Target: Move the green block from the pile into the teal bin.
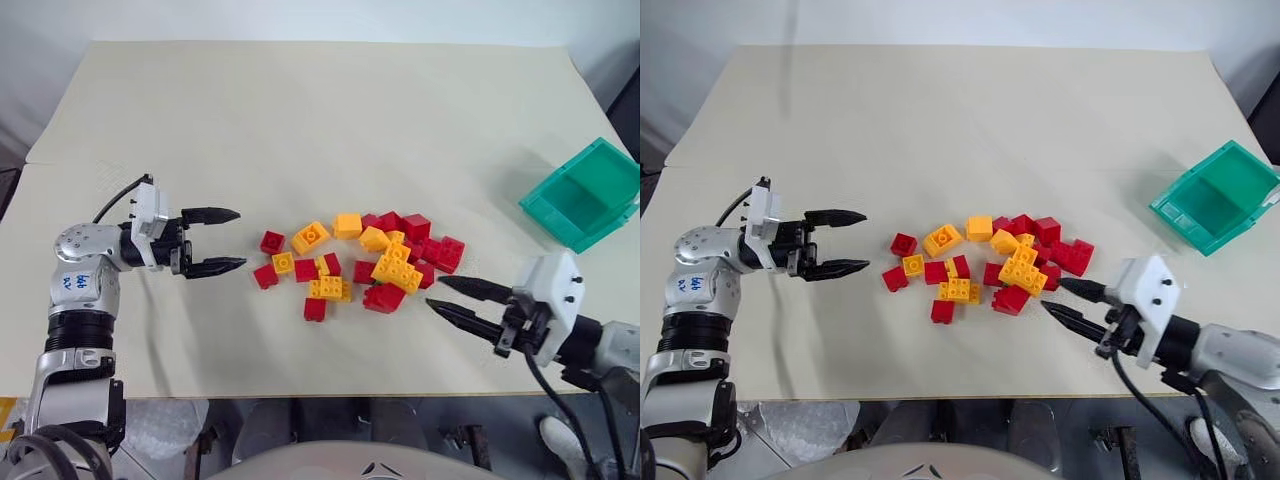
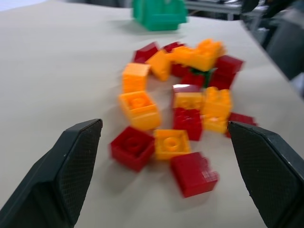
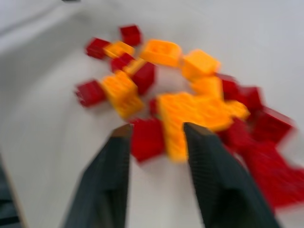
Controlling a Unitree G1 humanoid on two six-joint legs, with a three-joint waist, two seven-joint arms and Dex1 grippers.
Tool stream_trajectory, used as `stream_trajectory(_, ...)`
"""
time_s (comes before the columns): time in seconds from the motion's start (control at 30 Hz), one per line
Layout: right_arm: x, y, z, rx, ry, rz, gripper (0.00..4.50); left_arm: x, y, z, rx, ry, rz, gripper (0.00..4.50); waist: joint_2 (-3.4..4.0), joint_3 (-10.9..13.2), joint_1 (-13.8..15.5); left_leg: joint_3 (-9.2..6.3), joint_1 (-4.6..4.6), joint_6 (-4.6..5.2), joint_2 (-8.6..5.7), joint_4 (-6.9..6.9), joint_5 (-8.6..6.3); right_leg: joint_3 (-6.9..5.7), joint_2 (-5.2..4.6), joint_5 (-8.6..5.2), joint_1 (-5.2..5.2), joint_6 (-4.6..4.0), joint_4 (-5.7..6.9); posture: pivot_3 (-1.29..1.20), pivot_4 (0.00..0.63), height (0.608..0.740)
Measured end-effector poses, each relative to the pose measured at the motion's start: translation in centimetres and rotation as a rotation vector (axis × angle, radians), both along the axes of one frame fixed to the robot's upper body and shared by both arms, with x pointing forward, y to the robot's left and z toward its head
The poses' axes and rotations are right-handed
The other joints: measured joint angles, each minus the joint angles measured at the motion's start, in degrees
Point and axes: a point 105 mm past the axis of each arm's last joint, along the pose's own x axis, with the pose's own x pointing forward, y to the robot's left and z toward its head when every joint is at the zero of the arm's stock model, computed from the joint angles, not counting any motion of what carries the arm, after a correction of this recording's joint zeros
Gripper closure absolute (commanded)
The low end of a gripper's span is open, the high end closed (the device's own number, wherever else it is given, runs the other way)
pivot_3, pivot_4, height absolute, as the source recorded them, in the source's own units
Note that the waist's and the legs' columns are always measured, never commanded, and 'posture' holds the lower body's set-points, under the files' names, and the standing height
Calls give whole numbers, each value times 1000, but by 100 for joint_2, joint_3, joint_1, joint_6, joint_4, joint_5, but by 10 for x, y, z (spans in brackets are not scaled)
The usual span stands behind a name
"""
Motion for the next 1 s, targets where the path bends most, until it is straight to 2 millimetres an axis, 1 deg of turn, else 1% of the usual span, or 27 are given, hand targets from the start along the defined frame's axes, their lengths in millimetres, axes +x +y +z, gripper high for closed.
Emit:
stream_trajectory(0.07,3,12,-5,11,29,22,4449,-3,-7,2,-23,-4,-31,0,0,0,-2,-1,0,0,0,0,0,3,-1,0,-1,0,0,0,150,740)
stream_trajectory(0.23,3,36,-22,41,107,94,4449,-14,-16,2,-68,28,-85,0,0,0,-5,-2,-7,0,-1,0,0,0,2,0,-2,0,-4,0,150,740)
stream_trajectory(0.4,14,53,-42,53,168,110,4449,-22,-22,2,-74,26,-122,0,0,0,0,-2,-10,2,-3,3,-1,-2,2,0,-3,0,-4,0,150,740)
stream_trajectory(0.47,25,59,-50,66,175,104,4449,-25,-22,2,-75,31,-130,0,0,0,-16,-1,-10,2,-2,3,-1,-2,5,0,-4,0,-3,0,150,740)
stream_trajectory(0.53,39,60,-56,67,166,70,4449,-27,-24,1,-78,37,-137,0,0,0,-21,1,-10,2,-2,3,0,-1,7,0,-5,0,-1,0,150,740)
stream_trajectory(0.6,57,56,-53,67,118,25,4449,-27,-24,1,-78,38,-138,0,1,0,-24,2,-10,2,-2,3,0,0,8,0,-5,0,-1,0,150,740)
stream_trajectory(0.73,84,34,-48,64,45,-87,4449,-27,-24,1,-79,37,-138,0,1,0,2,-2,-17,2,-4,3,-1,-4,7,0,-6,0,-4,0,150,740)
stream_trajectory(0.83,96,15,-37,75,-18,-162,4449,-26,-25,2,-86,31,-141,0,0,0,3,-2,-18,3,-5,3,-1,-4,7,0,-4,0,-6,0,150,740)
stream_trajectory(0.9,105,-6,-42,56,-21,-251,4449,-25,-28,3,-98,22,-144,0,0,0,2,-1,-20,4,-5,3,-1,-4,7,0,-5,0,-7,0,150,740)
stream_trajectory(1.0,111,-23,-40,38,-55,-315,4449,-23,-33,4,-115,11,-158,0,1,0,-17,2,-18,3,2,3,-1,-2,16,0,-5,0,-6,0,150,740)
